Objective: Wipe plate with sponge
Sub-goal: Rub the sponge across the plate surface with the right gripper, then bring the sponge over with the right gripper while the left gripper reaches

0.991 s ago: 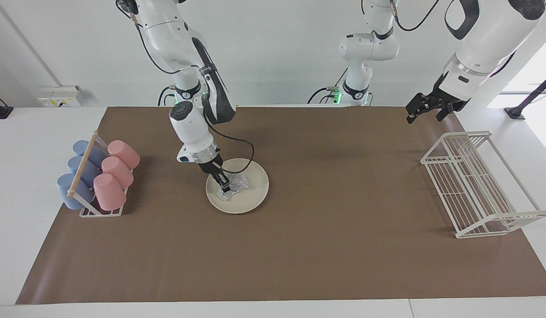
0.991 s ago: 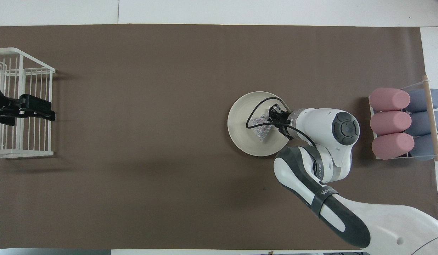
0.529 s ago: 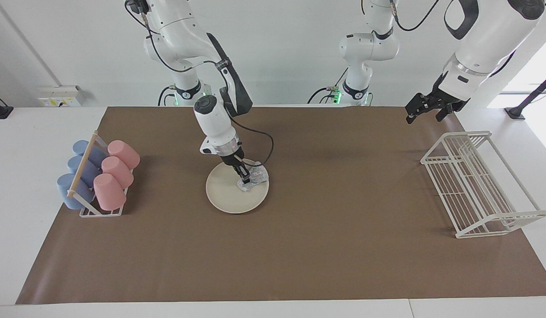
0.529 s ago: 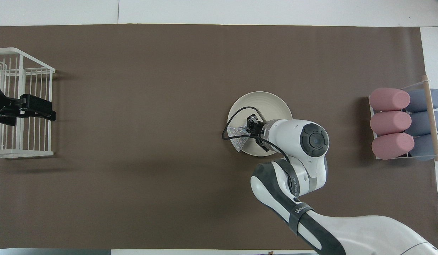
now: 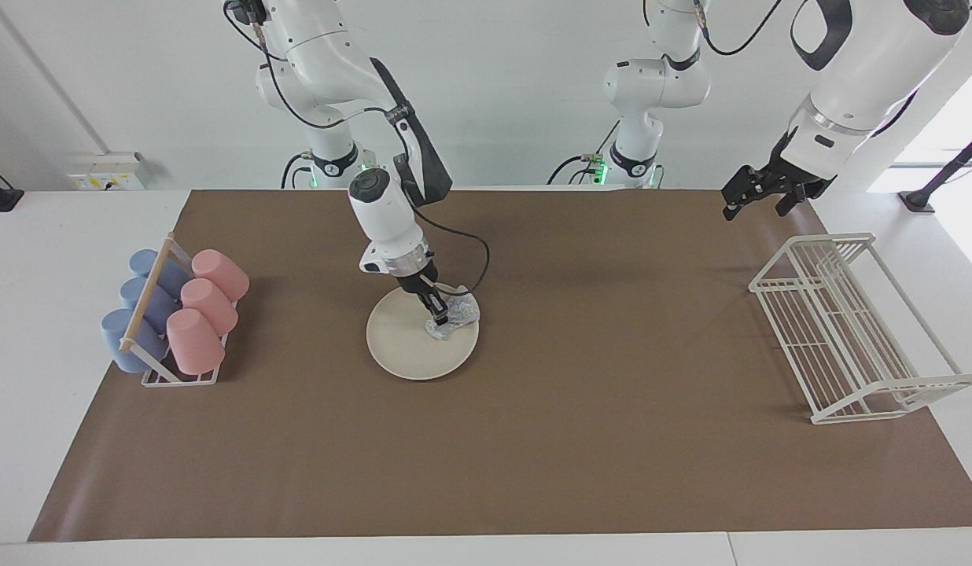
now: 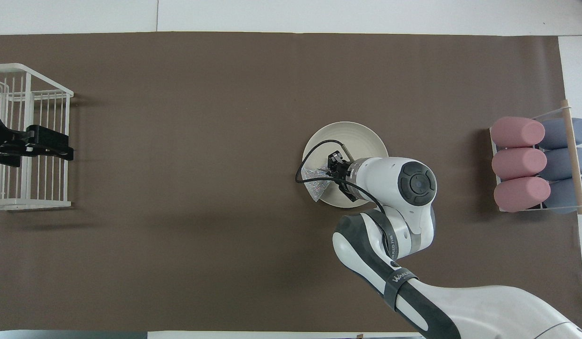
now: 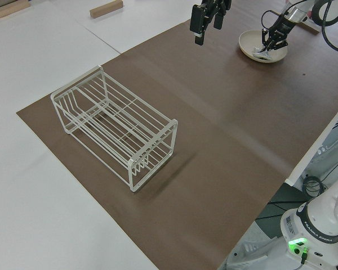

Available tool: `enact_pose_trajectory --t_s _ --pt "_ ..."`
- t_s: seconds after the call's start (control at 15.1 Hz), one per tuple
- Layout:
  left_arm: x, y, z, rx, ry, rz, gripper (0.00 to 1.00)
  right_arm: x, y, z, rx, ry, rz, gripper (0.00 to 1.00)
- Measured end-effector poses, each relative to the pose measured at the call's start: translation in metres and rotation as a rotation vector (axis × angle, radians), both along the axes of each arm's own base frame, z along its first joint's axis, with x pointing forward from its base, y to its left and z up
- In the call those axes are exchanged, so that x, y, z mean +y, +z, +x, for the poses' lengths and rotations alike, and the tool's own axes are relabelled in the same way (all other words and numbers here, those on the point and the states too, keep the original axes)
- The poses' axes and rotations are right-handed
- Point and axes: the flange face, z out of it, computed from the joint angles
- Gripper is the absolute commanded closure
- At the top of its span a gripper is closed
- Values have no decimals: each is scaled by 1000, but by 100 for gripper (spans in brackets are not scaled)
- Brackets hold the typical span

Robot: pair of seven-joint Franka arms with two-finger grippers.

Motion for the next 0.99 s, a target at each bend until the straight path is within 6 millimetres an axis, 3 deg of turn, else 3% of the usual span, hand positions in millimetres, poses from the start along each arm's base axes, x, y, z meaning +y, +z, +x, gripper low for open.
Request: enact_pose_trajectory --t_s 0.2,0.46,0.73,0.86,0.99 --pt "0 0 0 0 0 0 0 26 43 13 47 -40 6 100" --pt "0 -1 0 4 8 -2 0 58 108 14 82 -97 -61 100" --pt "-1 -12 -3 53 116 -177 0 87 184 12 102 -173 -55 100" --pt "-2 -22 -9 94 150 -299 0 106 200 1 106 -191 -59 100" --pt "-7 -31 -18 126 185 -429 0 132 200 -16 91 -205 -88 100"
